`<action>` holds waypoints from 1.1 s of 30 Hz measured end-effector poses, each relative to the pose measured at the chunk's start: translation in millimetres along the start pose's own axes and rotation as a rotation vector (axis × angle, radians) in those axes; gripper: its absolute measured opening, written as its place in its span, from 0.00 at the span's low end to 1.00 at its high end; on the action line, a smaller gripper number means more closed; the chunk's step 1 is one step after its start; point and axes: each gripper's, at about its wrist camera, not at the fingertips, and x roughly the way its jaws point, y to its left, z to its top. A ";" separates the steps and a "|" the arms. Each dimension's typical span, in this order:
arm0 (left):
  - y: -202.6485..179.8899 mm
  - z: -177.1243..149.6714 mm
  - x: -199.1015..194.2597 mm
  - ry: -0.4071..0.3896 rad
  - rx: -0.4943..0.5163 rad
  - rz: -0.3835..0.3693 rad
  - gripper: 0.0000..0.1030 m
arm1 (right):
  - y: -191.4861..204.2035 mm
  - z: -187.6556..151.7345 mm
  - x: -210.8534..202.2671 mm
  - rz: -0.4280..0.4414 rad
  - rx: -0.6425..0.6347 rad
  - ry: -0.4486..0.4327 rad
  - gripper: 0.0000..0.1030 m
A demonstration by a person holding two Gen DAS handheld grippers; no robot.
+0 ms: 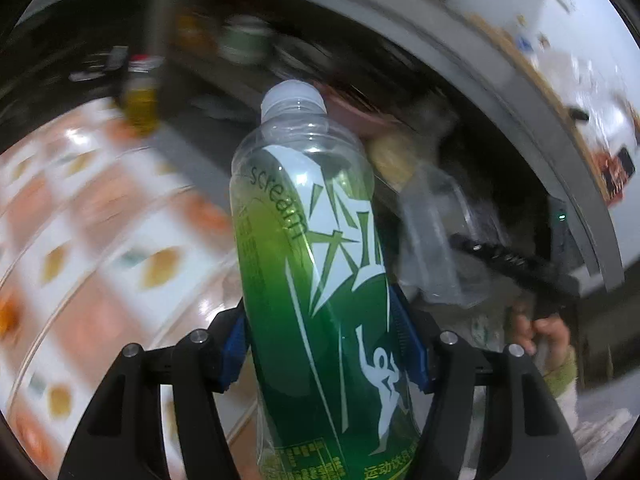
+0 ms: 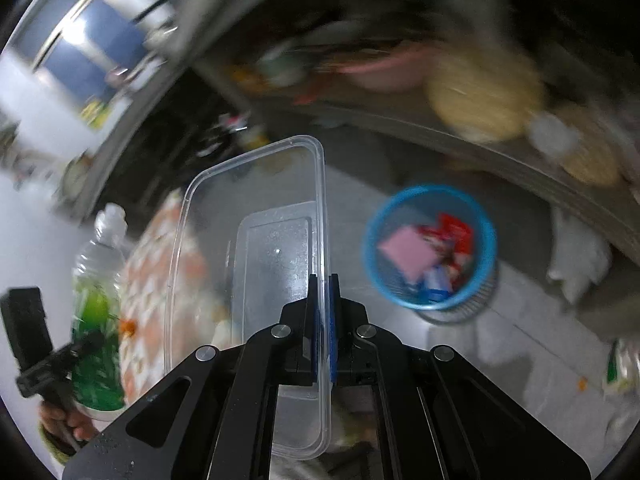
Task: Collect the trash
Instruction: 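Carry both items to the blue wastebasket and open both tools over it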
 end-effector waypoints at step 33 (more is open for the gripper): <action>-30.8 99.3 401.1 0.505 0.095 0.194 0.76 | -163.1 25.7 220.2 -0.450 0.160 0.094 0.55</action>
